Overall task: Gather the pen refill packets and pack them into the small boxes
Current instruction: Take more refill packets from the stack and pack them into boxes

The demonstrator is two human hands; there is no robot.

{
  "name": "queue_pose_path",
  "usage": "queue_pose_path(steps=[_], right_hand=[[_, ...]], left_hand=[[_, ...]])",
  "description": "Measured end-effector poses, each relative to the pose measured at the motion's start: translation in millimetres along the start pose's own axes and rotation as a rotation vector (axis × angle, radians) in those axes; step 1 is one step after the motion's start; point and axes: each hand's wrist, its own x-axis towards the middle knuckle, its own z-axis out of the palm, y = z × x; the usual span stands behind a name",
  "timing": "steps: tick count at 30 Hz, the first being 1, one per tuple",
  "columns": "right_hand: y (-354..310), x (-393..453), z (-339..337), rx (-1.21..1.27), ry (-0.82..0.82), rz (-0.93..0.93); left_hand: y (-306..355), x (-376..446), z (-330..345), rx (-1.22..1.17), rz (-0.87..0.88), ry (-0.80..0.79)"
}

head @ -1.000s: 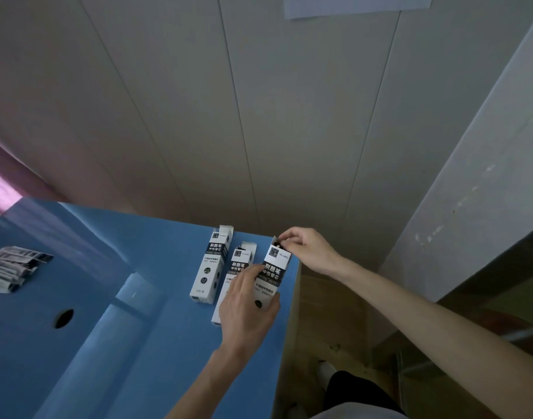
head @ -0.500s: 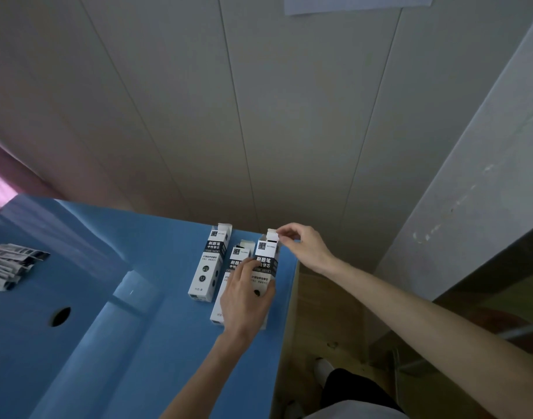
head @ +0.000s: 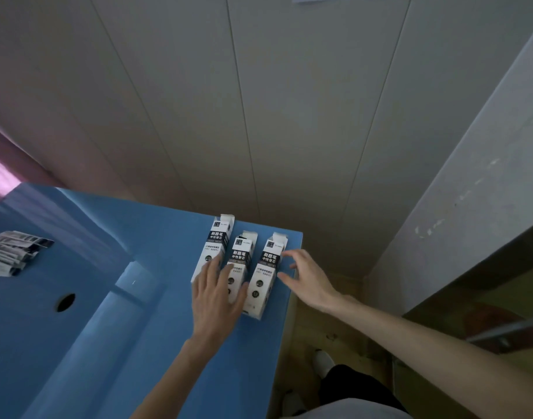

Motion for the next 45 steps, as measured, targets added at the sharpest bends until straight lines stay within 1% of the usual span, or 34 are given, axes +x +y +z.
queue_pose_path(steps=[3,6,7,9,12,14,19,22,27,33,38,40,45], right_hand=[[-5.9,-19.2,20.0,-0.007,-0.012,-0.025],[-13.8,-29.9,41.2,0.006,-0.014,-0.048],[-15.2,-31.0,46.4,0.004,-0.011,-0.052],[-16.2,-29.6,52.6,-0.016,-0.015,-0.049],[-17.2,-27.5,54.3,-0.056,-0.035,-0.034],[-16.4,-25.1,54.2,-0.092,-0.041,-0.042],[-13.8,-20.3,50.7,-0.129,-0.107,0.0],[-16.7,-18.8,46.7,-0.151,-0.12,-0.01],[-17.4,-14.9,42.5,-0.196,-0.158,-0.023],[-20.4,-13.3,40.3,-0.202,-0.18,-0.037],[-15.5,-12.2,29.2,-0.213,-0.299,-0.023],[-13.8,-12.4,26.0,-0.227,-0.319,-0.045],[-7.6,-13.4,31.4,-0.221,-0.346,-0.069]], left_hand=[[-26.2,-4.2,-4.9,0.005,-0.063,-0.127],[-42.5,-4.7,-4.6,0.007,-0.025,-0.288],[-45.0,-6.3,-3.2,0.02,-0.01,-0.317],[-44.0,-10.7,0.1,0.032,0.013,-0.305],[-34.8,-18.9,3.5,0.009,0.034,-0.205],[-31.3,-20.5,5.7,-0.007,0.034,-0.172],[-30.4,-15.4,9.3,-0.01,0.029,-0.173],[-26.7,-12.1,9.4,-0.024,0.034,-0.171],[-22.8,-13.9,7.0,-0.014,0.016,-0.197],[-14.6,-10.1,-2.0,0.07,-0.008,-0.26],[-9.5,-10.4,-6.8,0.145,-0.044,-0.317],[-7.5,-10.3,-9.2,0.178,-0.049,-0.334],[-4.8,-21.9,-14.0,0.104,-0.045,-0.381]])
